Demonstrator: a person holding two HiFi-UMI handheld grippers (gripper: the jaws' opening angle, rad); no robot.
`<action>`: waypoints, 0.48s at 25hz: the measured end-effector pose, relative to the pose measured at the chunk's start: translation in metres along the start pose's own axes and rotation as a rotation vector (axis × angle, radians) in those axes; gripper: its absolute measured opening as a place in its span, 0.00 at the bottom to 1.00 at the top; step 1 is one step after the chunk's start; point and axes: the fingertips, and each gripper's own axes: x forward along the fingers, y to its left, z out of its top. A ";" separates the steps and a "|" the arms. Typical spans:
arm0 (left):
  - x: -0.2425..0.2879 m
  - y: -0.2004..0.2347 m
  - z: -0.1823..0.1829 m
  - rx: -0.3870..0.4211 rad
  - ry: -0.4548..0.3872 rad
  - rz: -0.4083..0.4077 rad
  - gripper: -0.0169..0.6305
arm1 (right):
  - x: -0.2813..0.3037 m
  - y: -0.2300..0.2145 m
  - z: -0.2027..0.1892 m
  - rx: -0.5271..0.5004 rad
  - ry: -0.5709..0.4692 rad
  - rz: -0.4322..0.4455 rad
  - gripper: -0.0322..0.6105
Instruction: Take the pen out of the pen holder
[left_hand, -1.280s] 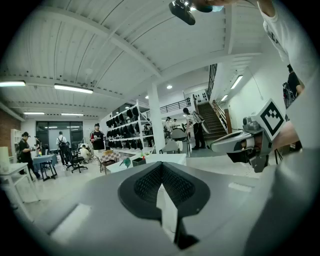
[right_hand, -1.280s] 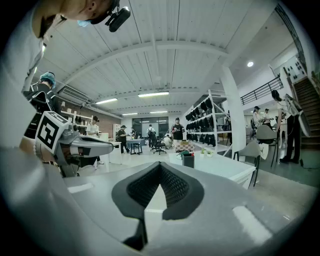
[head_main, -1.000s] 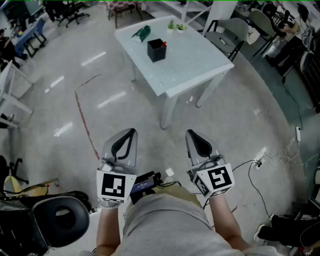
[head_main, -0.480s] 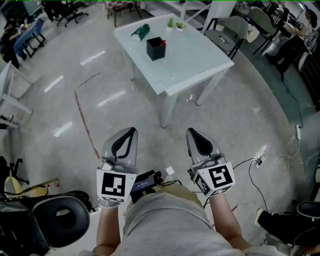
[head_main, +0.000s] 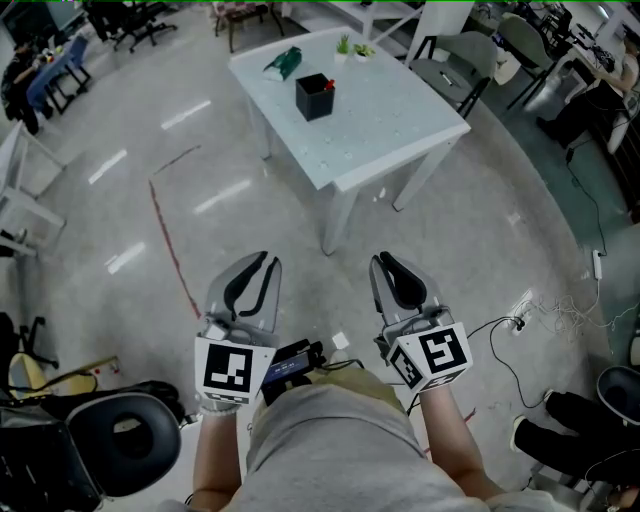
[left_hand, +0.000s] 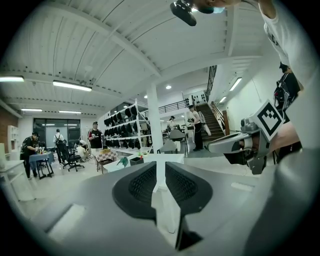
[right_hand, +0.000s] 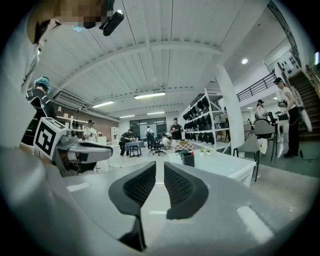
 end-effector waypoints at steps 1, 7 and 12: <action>0.000 0.000 0.000 -0.001 -0.001 -0.004 0.12 | 0.001 0.001 0.000 0.000 -0.001 0.001 0.14; 0.001 0.008 -0.002 0.000 -0.005 -0.007 0.14 | 0.007 0.005 0.001 0.000 -0.004 -0.004 0.18; -0.002 0.015 -0.003 0.000 -0.014 -0.015 0.14 | 0.010 0.009 0.001 -0.005 -0.008 -0.020 0.19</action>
